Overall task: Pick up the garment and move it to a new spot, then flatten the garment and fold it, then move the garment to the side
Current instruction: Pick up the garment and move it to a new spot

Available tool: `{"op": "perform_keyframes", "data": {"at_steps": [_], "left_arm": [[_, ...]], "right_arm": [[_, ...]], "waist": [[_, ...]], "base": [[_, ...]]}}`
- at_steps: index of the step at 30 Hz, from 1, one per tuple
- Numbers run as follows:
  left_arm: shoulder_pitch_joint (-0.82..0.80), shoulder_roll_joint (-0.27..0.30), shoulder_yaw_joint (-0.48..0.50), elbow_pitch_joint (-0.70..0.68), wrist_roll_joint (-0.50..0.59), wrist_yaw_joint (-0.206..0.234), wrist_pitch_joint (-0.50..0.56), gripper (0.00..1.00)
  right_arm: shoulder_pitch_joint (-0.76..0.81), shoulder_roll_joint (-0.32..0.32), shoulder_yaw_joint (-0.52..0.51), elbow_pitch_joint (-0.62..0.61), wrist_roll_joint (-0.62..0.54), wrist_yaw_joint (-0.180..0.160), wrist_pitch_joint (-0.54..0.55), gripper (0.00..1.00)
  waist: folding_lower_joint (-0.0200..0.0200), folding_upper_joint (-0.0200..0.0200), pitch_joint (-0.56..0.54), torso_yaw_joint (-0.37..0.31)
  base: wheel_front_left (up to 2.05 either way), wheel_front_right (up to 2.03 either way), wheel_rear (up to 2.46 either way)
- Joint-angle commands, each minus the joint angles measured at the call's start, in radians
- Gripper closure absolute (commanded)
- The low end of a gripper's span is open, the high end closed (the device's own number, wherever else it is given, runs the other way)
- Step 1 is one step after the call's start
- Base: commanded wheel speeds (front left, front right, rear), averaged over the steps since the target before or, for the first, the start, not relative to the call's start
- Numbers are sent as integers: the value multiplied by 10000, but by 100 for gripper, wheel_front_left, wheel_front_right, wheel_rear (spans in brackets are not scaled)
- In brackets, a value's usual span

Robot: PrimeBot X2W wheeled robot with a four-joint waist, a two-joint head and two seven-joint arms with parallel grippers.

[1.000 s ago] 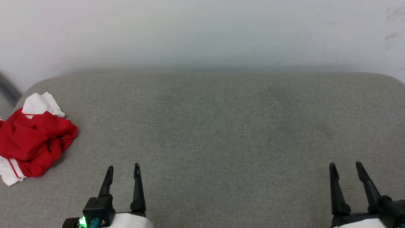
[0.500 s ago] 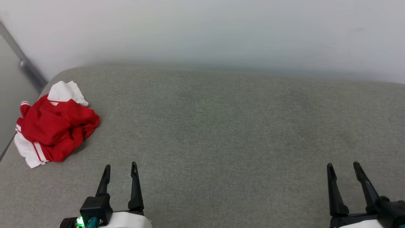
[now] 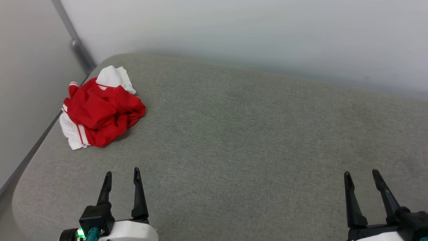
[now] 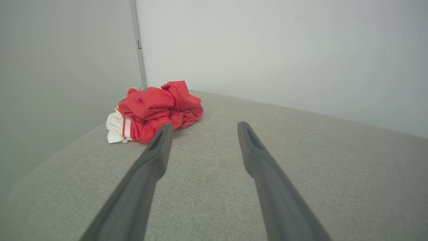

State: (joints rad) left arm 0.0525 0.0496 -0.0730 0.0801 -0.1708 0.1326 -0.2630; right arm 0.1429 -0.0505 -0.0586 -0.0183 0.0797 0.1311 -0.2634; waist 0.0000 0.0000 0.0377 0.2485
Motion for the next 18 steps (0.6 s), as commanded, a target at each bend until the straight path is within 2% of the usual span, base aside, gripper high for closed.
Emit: {"op": "perform_keyframes", "data": {"at_steps": [1,18], "left_arm": [[-106,11,10,-44,-45,71,-28,0],[-166,13,172,-164,-306,249,-28,0]], "right_arm": [[-50,6,-14,-47,-33,-5,-20,0],[-137,6,73,-163,-320,-7,-21,0]], "waist": [[0,0,65,320],[0,0,261,1906]], "base": [[0,0,0],[0,0,0]]}}
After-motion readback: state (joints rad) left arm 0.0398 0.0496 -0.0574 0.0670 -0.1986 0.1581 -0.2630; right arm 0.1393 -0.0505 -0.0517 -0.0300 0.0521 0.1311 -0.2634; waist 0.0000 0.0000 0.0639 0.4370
